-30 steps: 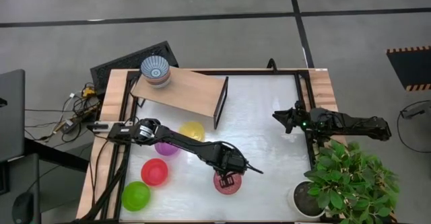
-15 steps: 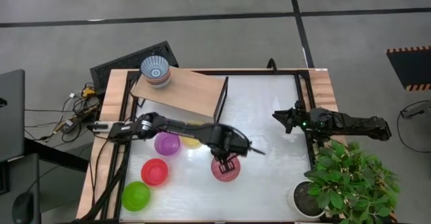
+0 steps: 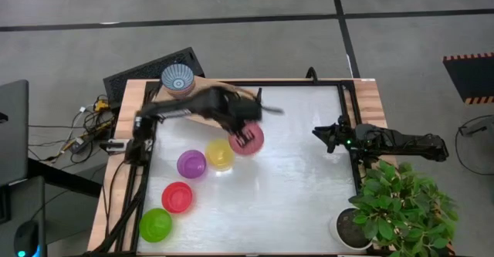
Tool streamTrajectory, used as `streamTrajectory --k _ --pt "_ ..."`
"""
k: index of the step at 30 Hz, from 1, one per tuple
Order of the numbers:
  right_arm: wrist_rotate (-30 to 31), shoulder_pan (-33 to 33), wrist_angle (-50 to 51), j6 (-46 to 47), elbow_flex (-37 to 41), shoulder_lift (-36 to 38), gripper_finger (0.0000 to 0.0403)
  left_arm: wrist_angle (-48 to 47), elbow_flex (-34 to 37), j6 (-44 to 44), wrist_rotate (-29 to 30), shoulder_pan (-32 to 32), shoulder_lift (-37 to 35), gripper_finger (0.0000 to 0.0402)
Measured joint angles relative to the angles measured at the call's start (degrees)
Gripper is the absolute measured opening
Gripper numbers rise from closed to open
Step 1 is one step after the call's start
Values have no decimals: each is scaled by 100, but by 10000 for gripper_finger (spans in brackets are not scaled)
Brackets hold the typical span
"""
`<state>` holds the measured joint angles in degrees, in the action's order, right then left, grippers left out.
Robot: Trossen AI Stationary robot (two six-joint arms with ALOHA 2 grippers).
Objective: Place and stack bowls onto a shelf
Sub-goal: Stack the red patterned bowl on top of the blue patterned bowl on the shelf
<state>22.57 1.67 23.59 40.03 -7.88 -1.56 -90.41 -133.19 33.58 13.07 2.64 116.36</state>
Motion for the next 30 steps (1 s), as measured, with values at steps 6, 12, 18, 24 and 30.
streamTrajectory --k 6,12,18,24,30 --pt "3 -1 0 -1 0 2 164 18 0 314 458 819 -925 0" --pt "4 0 0 -6 0 2 164 32 0 509 1049 1706 -1638 0" --pt "4 0 0 -17 0 2 164 30 0 456 1127 2782 -2022 0" --pt "3 0 0 -17 0 2 164 33 0 88 554 3911 -2036 0" --pt "4 0 1 -28 0 2 164 36 4 -123 -87 4712 -1994 0"
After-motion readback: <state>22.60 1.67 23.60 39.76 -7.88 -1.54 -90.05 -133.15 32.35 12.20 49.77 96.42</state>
